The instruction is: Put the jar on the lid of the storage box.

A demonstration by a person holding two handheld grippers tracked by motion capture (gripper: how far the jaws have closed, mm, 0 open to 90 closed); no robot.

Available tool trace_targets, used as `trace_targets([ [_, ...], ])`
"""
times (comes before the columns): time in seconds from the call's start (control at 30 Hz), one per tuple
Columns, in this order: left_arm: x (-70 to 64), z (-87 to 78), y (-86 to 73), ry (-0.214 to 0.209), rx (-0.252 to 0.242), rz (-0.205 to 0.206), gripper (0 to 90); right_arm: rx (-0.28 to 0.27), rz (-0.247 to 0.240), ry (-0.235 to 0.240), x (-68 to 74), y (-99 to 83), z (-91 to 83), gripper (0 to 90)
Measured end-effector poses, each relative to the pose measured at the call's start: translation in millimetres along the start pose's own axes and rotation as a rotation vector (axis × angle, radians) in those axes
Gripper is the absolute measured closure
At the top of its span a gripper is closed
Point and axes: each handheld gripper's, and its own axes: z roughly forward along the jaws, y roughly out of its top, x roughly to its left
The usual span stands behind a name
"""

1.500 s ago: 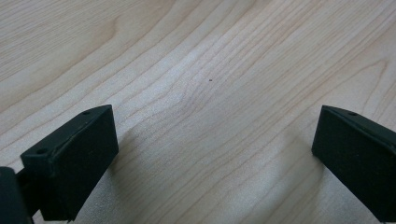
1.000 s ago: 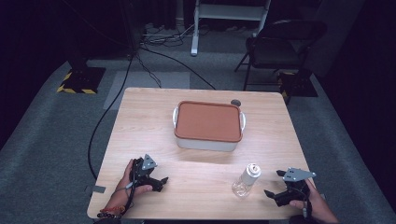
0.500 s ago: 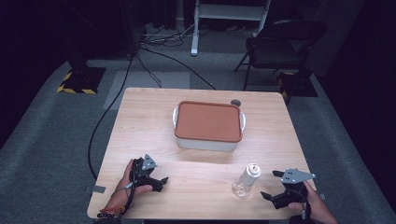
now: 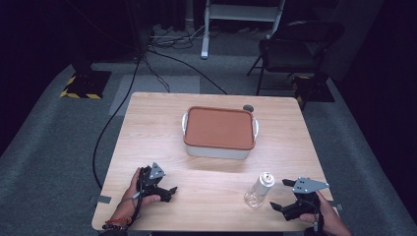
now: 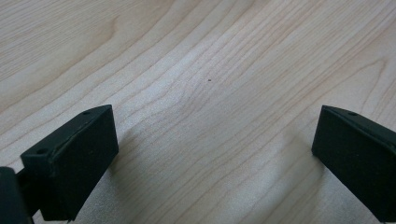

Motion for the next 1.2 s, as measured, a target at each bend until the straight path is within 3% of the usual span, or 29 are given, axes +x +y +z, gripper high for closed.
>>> trace_targets([
  [1.2,-0.1,0.0,0.0,0.000,0.000,0.001,0.2,-0.056,0.007,0.054,27.1,23.1,22.4,4.2],
])
